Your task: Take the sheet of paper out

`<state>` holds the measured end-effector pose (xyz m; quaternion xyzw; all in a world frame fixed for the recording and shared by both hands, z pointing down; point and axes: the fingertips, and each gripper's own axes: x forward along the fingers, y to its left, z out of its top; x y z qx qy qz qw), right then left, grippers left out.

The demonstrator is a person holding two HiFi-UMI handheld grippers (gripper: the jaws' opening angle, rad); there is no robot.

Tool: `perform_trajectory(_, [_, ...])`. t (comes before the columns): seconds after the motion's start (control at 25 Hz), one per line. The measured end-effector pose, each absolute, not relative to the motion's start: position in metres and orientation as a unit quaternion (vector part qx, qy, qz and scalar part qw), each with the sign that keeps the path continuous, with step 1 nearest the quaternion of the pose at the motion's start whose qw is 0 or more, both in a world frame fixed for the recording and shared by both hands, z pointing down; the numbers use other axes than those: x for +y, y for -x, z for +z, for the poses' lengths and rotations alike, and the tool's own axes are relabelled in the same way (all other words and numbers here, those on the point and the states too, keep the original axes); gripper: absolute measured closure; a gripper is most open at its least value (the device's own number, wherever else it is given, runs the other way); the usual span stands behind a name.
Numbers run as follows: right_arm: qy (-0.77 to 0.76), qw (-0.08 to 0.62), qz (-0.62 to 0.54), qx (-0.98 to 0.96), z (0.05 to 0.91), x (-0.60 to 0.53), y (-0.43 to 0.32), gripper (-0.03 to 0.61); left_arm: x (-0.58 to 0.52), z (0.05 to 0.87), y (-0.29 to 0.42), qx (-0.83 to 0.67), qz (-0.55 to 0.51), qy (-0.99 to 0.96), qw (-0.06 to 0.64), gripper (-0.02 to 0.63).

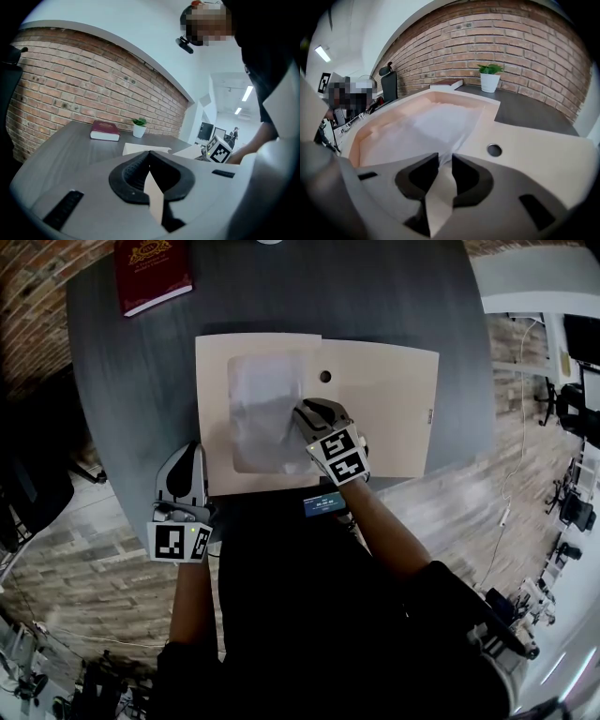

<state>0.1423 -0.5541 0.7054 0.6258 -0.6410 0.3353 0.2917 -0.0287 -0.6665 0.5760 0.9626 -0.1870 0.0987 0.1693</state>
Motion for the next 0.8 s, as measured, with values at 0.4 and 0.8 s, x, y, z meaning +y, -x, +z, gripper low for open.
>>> perform_trajectory(0.4, [-0.639, 0.275, 0.339, -0.633, 0.699, -0.542, -0.157, 0.571, -0.66, 0.569, 0.033, -0.19, 0.096, -0.962, 0.173, 0.618])
perform_trajectory(0.8, [-0.68, 0.255, 0.332, -0.602, 0.674, -0.493, -0.195, 0.572, -0.637, 0.553, 0.038, -0.178, 0.086, -0.967, 0.161, 0.618])
